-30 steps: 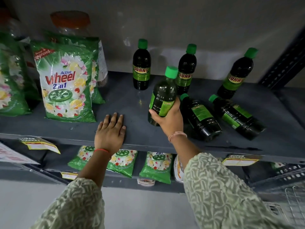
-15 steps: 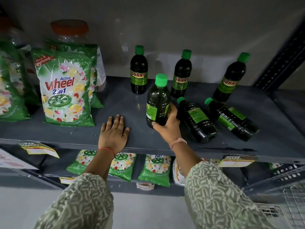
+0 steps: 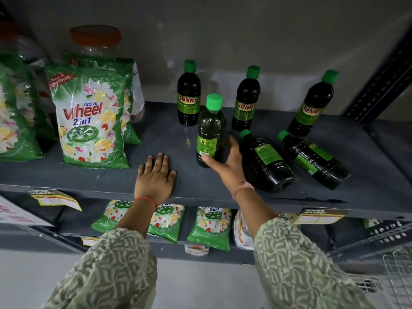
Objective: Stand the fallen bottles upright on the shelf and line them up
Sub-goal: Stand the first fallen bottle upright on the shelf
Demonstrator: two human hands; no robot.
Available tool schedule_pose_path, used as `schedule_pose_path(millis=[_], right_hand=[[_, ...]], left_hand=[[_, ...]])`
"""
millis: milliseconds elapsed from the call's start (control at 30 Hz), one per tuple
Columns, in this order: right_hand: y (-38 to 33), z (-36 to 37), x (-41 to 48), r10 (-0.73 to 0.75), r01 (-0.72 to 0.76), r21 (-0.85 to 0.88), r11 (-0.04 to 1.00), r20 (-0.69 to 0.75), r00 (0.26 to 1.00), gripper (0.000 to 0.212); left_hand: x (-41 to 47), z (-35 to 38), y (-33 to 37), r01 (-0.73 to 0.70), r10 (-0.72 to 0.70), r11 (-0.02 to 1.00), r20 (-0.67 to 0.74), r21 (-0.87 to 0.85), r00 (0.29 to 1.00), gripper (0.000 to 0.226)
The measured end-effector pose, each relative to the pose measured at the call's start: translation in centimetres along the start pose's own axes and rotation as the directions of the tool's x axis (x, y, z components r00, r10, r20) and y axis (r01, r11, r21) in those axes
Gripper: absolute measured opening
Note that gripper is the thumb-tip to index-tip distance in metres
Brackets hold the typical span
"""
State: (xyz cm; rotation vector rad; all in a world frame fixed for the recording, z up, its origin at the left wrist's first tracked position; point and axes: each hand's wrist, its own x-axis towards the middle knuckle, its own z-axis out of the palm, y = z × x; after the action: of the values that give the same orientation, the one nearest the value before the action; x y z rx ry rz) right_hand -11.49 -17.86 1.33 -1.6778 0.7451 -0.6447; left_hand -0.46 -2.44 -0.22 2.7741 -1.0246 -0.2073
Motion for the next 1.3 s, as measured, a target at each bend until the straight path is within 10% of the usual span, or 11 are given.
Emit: schedule_pose_path(millis=[133, 367, 567, 800, 1067, 1300], right_hand=[[-1.4, 2.0, -0.2, -0.102, 0.061, -0.299, 0.952, -0.124, 0.987, 0.109], [0.9, -0.4, 0.7, 0.021, -0.021, 0.026, 0.999, 0.032, 0.999, 0.051], [0.2, 0.8, 0.5, 0.012, -0.012, -0.067, 0.998, 0.005, 1.0, 0.113], [0.4, 0.1, 0.4, -0.018, 0.014, -0.119, 0.993, -0.031, 0.999, 0.061], [0.5, -0.1, 0.9, 0.021, -0.018, -0.059, 0.998, 0.048, 0.999, 0.099], [0.2, 0.3, 0.3, 0.022, -0.023, -0.191, 0.981, -0.007, 1.0, 0.062]], left_hand=[[-0.1, 0.0, -0.1, -0.006, 0.006, 1.0, 0.0, 0.006, 1.0, 0.057], [0.1, 0.1, -0.1, 0.005, -0.005, 1.0, 0.007, 0.001, 1.0, 0.057], [0.0, 0.0, -0.1, 0.001, -0.001, 1.0, -0.003, -0.004, 1.0, 0.057], [0.1, 0.0, 0.0, 0.003, -0.003, 1.0, 0.006, 0.001, 1.0, 0.057], [0.0, 0.1, -0.1, -0.008, 0.008, 1.0, -0.009, 0.014, 1.0, 0.057], [0.0, 0.0, -0.1, -0.004, 0.004, 1.0, 0.0, 0.007, 1.0, 0.057]])
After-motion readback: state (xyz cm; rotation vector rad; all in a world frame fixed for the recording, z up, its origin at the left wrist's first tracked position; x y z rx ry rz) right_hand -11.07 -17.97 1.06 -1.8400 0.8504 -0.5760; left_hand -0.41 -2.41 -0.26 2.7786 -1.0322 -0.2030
